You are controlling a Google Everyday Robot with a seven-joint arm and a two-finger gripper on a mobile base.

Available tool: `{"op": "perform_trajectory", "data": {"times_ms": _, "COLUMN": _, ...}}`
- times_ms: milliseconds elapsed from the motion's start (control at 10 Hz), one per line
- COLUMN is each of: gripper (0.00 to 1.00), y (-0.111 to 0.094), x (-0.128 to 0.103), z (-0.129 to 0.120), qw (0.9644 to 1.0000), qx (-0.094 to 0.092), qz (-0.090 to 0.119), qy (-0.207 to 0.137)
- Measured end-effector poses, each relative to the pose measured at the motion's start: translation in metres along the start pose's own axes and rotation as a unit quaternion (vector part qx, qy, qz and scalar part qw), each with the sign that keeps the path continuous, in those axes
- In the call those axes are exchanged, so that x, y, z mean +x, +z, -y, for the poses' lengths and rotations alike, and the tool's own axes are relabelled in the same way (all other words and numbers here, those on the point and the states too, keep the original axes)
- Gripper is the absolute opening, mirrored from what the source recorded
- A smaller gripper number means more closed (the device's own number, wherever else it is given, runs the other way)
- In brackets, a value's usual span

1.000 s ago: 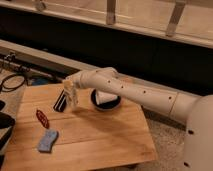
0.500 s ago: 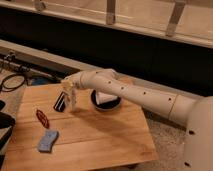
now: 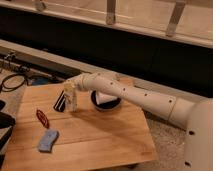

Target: Stand the bottle upright

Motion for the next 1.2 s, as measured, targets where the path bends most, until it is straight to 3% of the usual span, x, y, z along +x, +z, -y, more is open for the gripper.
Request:
{"op": "perform_trajectory", "data": {"times_ms": 300, "gripper": 0.06, "y": -0.002, "x": 0.005, "z": 0.003, "qw": 0.9999, "qx": 0.001, "qz": 0.004, "qy": 0.01}}
{"op": "perform_trajectory", "data": {"times_ms": 500, "gripper": 0.23, "y": -0.003, "x": 0.005, "z": 0.005, "qw": 0.9999, "qx": 0.003, "qz": 0.003, "qy": 0.009}}
{"op": "perform_trajectory", "data": {"times_ms": 900, "gripper": 0.64, "y": 0.005, "x": 0.01, "z": -0.001, "qw": 0.9975, "qx": 0.002, "qz": -0.054, "qy": -0.045}}
{"op": "perform_trajectory", "data": {"times_ms": 1000, "gripper": 0.7, "y": 0.004, "x": 0.011, "z": 0.002, "qw": 0.9966, "qx": 0.009, "qz": -0.064, "qy": -0.051}}
{"op": "perform_trajectory", "data": {"times_ms": 1200, "gripper": 0.71, "y": -0.001, "x": 0.014, "z": 0.008, "qw": 0.9967, "qx": 0.016, "qz": -0.063, "qy": -0.049}}
